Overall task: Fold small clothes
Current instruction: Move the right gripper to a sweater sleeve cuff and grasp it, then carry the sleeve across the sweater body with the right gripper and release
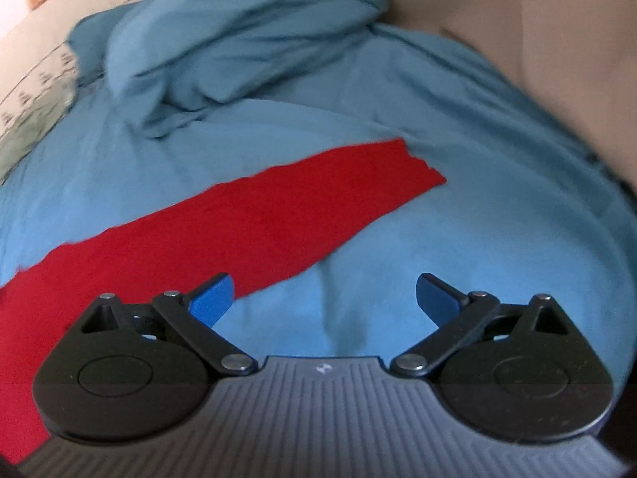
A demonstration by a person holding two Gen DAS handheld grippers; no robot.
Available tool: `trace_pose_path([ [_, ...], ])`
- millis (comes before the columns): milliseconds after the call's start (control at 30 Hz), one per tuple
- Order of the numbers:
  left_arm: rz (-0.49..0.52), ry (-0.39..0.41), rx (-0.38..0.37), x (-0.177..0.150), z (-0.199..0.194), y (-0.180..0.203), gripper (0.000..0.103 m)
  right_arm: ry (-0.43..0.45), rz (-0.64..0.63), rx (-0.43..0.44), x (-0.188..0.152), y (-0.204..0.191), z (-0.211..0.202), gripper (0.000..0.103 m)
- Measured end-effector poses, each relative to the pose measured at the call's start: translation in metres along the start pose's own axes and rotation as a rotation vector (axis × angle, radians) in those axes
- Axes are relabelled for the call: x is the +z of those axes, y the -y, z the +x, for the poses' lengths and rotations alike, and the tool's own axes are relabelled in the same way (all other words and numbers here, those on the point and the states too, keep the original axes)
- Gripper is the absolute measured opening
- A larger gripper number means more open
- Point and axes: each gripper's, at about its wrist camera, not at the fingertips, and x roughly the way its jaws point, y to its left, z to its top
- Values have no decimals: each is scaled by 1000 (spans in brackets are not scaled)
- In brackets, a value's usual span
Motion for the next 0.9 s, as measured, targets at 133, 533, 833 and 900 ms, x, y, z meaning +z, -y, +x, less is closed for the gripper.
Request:
trace_pose_path([
  [133,8,-51,-7,11,49,11,103,-40,86,6,5,14,51,103],
  [533,34,-103,24,30,127,38,103,84,202,-41,25,32,96,52],
  [833,40,-172,21,39,151,36,103,139,169,42,42,4,81,21],
  [900,26,-182,-10,45,150,28,103,158,139,91,49,-15,69,21],
])
